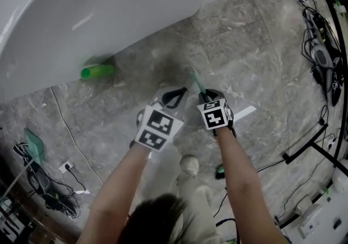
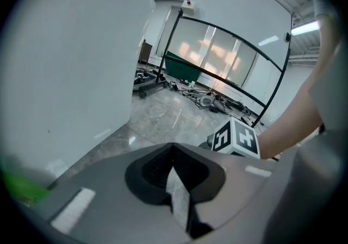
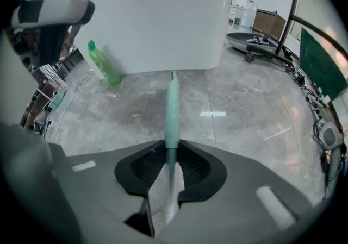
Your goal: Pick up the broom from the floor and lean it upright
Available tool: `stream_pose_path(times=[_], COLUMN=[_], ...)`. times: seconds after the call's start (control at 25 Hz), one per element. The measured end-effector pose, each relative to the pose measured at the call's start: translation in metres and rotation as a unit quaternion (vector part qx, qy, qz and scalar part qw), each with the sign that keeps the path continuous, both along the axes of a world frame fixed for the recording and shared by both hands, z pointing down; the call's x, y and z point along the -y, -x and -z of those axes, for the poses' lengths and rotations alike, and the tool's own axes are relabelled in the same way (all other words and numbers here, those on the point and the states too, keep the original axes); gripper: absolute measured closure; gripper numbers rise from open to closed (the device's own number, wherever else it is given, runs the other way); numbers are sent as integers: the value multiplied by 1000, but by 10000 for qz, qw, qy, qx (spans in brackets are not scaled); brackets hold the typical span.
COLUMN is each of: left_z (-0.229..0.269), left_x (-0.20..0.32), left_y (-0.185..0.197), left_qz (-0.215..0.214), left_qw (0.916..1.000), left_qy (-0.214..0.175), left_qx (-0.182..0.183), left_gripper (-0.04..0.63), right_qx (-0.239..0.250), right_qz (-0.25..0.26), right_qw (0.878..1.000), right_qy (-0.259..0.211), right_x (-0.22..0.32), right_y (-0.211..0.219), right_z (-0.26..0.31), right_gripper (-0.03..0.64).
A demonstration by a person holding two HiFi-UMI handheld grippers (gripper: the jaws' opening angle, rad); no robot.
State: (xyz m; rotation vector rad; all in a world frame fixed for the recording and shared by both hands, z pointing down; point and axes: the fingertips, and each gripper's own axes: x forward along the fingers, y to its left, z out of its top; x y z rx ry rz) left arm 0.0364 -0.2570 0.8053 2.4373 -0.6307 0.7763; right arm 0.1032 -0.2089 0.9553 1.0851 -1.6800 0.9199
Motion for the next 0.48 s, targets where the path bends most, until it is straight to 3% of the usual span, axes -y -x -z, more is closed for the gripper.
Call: stream_pose_path(times=[0.24,0.48], left_z=[65,116], left_x=[18,32], left_y=[-4,11], left_qz=[346,813], left_qw=[9982,9941], left_qy=[-350,-564], left_qx=[-336,-451], left_gripper=[597,597], right_qx=[136,373], right_qz=[58,196], right_qw=[9985,9925], right_qy=[-527,-1148], right_x=[20,38], right_y=[-5,11], right_z=[62,131], right_gripper=[535,535])
